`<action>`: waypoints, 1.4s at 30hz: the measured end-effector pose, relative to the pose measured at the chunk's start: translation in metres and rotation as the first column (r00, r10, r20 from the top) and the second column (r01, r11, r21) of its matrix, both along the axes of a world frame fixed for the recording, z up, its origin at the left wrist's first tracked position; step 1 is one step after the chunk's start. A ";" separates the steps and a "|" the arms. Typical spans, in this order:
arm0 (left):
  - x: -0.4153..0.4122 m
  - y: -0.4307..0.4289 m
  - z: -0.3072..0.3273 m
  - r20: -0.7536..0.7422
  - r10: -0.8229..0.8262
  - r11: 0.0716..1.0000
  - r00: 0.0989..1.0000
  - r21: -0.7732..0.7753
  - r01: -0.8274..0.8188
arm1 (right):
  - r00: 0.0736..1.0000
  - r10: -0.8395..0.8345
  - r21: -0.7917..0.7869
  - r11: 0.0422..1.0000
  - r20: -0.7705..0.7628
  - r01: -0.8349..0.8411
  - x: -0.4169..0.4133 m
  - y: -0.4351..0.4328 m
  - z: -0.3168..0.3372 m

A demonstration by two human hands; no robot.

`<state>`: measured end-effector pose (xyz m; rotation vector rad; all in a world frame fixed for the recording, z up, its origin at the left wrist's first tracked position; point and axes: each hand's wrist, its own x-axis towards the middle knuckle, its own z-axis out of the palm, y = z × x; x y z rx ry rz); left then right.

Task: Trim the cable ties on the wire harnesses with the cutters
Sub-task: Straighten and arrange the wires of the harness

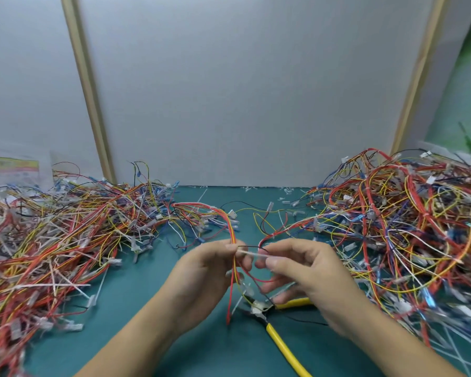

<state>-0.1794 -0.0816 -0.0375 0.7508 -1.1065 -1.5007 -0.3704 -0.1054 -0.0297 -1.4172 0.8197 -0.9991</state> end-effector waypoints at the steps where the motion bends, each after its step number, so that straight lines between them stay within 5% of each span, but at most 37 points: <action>1: 0.001 0.001 -0.001 -0.037 -0.053 0.998 0.998 0.015 0.054 | 1.000 0.020 0.054 0.998 0.023 -0.021 -0.002 -0.002 0.000; 5: -0.003 0.003 -0.005 0.071 -0.014 0.999 0.997 -0.046 0.017 | 0.996 -0.010 0.037 0.999 -0.089 0.014 -0.002 -0.005 -0.005; 9: -0.004 0.004 -0.006 0.337 0.251 0.956 0.907 -0.231 -0.179 | 0.947 -0.255 -0.437 0.887 -0.194 0.149 -0.004 -0.002 -0.002; 13: -0.004 0.005 -0.008 0.447 0.334 0.927 0.830 -0.314 -0.204 | 0.947 -0.062 -0.373 0.925 -0.316 -0.064 -0.005 0.003 -0.001; 17: -0.006 0.006 -0.010 0.480 0.314 0.934 0.819 -0.313 -0.174 | 0.837 -0.204 -0.544 0.829 -0.507 -0.127 -0.004 0.003 -0.007; 21: -0.008 0.007 -0.010 0.518 0.294 0.943 0.803 -0.293 -0.156 | 0.837 -0.073 -0.449 0.867 -0.542 -0.216 -0.005 0.002 -0.009; 32: -0.006 0.004 -0.010 0.542 0.339 0.931 0.769 -0.312 -0.191 | 0.903 -0.053 -0.486 0.855 -0.427 -0.180 -0.003 0.003 -0.014; 42: -0.002 0.001 -0.012 0.518 0.222 0.962 0.826 -0.254 -0.099 | 0.919 0.000 -0.416 0.891 -0.395 -0.180 -0.007 0.000 -0.014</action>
